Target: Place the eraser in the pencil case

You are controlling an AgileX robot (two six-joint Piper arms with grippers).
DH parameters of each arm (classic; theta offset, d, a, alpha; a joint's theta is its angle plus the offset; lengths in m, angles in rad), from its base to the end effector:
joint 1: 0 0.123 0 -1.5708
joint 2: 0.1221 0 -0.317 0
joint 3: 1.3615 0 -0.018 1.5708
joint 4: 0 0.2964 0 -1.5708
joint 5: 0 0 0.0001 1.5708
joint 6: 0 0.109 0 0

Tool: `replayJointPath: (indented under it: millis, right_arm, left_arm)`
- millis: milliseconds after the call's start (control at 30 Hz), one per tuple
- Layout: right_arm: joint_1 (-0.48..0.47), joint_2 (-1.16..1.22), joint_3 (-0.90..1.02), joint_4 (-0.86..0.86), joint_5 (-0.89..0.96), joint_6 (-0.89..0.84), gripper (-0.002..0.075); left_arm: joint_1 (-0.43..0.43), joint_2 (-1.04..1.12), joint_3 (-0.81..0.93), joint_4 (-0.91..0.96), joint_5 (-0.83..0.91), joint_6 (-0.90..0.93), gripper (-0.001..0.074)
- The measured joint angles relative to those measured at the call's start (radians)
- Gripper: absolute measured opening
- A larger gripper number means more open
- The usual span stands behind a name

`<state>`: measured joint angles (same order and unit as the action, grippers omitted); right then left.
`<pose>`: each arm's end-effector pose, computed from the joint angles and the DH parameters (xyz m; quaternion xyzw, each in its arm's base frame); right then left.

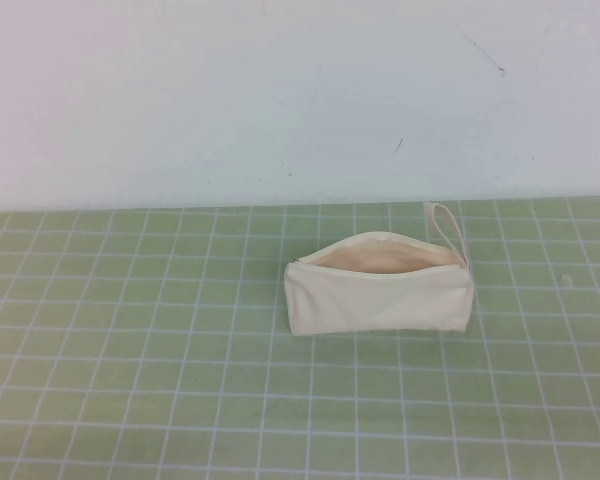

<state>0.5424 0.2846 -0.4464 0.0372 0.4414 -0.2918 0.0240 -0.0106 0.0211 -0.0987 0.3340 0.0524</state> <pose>0.0836 0.0524 0.3180 -0.3053 0.7087 0.0961 0.6287 0.0846 -0.0015 0.1713 -0.0158 0.7913 -0.0179 0.6109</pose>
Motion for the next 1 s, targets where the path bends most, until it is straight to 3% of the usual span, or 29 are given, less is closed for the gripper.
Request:
replayJointPath:
  millis: [233, 400, 533, 833, 1000]
  right_arm:
    - [-0.28, -0.151, 0.253, -0.013, -0.33, 0.008, -0.0001]
    - [-0.499, -0.196, 0.366, 0.005, -0.417, 0.008, -0.0001]
    - [-0.615, -0.202, 0.424, 0.047, -0.427, 0.008, -0.0001]
    - [-0.646, -0.214, 0.474, 0.134, -0.426, 0.008, -0.0001]
    - [-0.59, -0.257, 0.474, -0.012, -0.356, 0.158, -0.0001]
  left_arm:
    - [0.0, 0.0, 0.0, 0.0, 0.0, 0.0, -0.0001]
    - [0.0, 0.0, 0.0, 0.0, 0.0, 0.0, -0.0001]
    - [0.0, 0.0, 0.0, 0.0, 0.0, 0.0, -0.0001]
    - [0.0, 0.0, 0.0, 0.0, 0.0, 0.0, -0.0001]
    - [0.0, 0.0, 0.0, 0.0, 0.0, 0.0, -0.0002]
